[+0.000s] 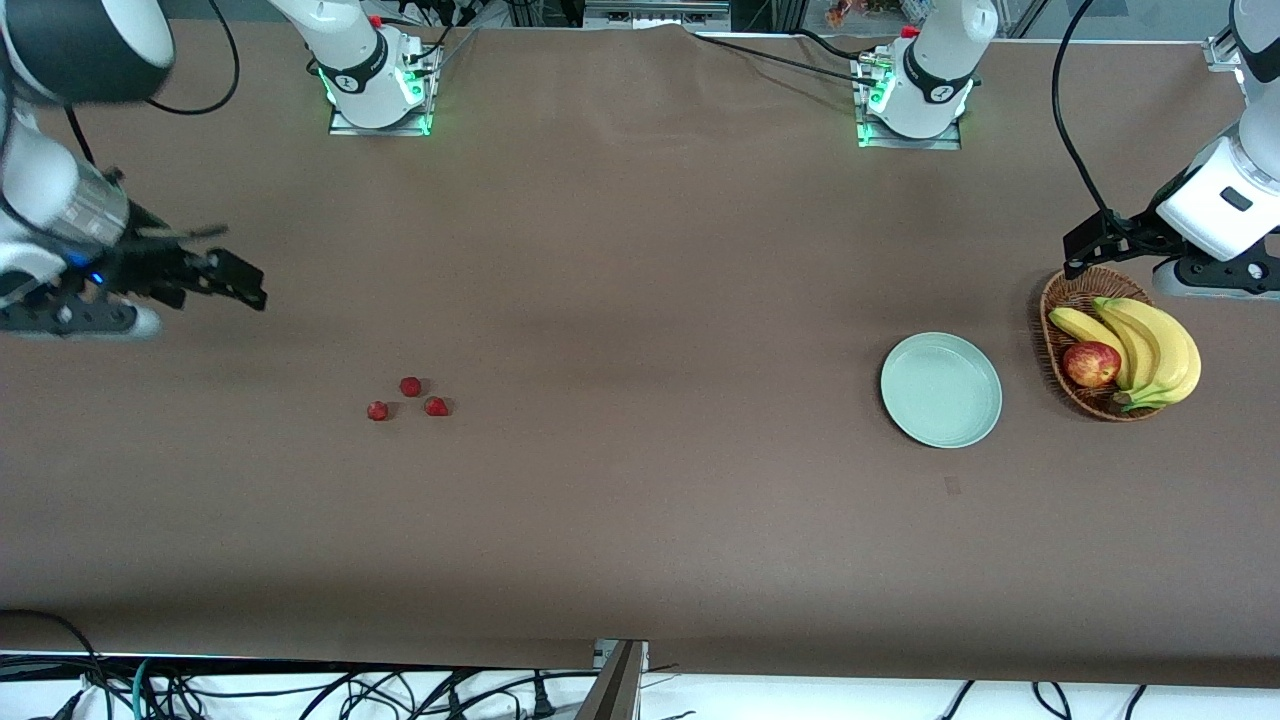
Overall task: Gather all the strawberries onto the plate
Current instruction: 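Reach the right gripper down to the cluster of strawberries, then grasp one red strawberry with the right gripper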
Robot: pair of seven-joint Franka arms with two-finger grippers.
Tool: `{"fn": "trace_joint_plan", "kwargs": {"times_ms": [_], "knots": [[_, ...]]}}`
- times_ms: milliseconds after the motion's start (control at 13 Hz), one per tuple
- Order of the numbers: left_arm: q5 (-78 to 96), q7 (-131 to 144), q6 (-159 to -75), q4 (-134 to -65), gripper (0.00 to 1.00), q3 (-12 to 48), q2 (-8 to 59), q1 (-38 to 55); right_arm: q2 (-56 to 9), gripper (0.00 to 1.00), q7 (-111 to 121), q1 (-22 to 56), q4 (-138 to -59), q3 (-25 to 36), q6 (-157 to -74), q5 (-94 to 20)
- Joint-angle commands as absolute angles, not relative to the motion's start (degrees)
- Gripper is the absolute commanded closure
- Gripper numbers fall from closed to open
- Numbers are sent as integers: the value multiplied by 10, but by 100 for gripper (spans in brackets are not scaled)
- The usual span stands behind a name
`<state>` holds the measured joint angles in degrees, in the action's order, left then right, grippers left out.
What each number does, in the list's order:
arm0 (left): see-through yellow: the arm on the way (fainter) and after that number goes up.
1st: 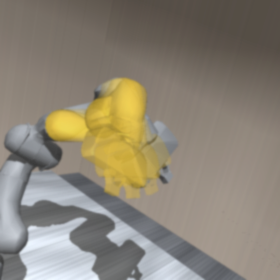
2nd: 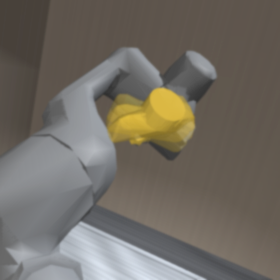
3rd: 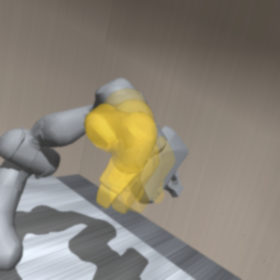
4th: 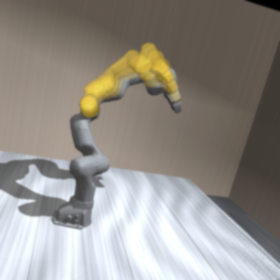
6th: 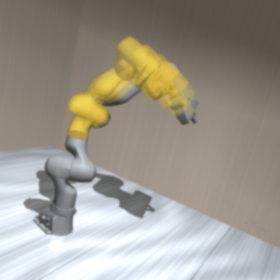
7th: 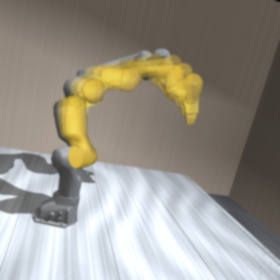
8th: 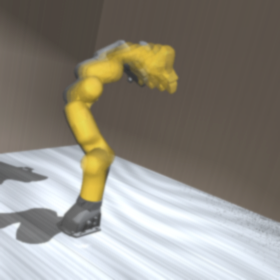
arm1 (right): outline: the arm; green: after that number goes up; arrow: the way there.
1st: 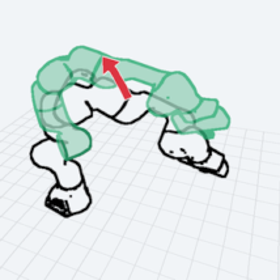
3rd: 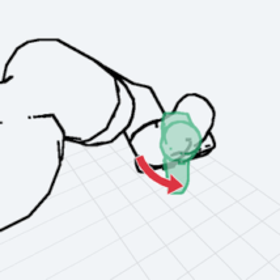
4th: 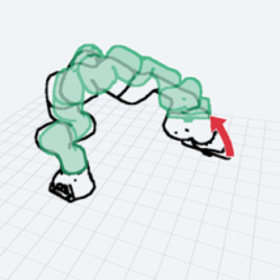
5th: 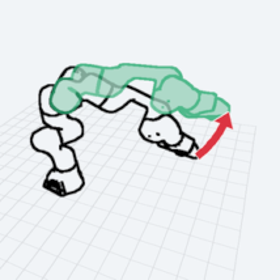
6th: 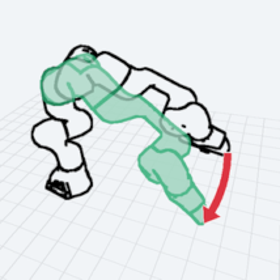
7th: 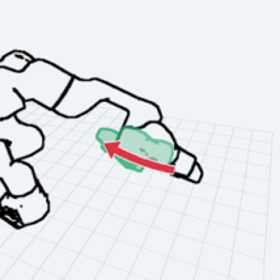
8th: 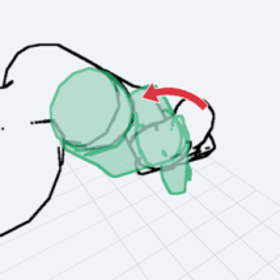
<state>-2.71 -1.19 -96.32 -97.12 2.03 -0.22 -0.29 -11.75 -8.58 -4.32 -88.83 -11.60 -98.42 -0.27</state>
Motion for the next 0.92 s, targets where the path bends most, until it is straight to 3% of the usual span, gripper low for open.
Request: {"fn": "trace_joint_plan", "kwargs": {"times_ms": [0, 307, 844], "knots": [[-33, -17, -953, -952, 0, 20, 8, -12, -207, 0, -87, -40, -878, -118, -996, 9], [-33, -17, -952, -951, 0, 21, 9, -12, -318, 0, -92, -34, -877, -119, -1068, 27], [-33, -18, -952, -948, 0, 21, 9, -14, -384, 2, -97, -18, -921, -118, -1189, 82]]}}
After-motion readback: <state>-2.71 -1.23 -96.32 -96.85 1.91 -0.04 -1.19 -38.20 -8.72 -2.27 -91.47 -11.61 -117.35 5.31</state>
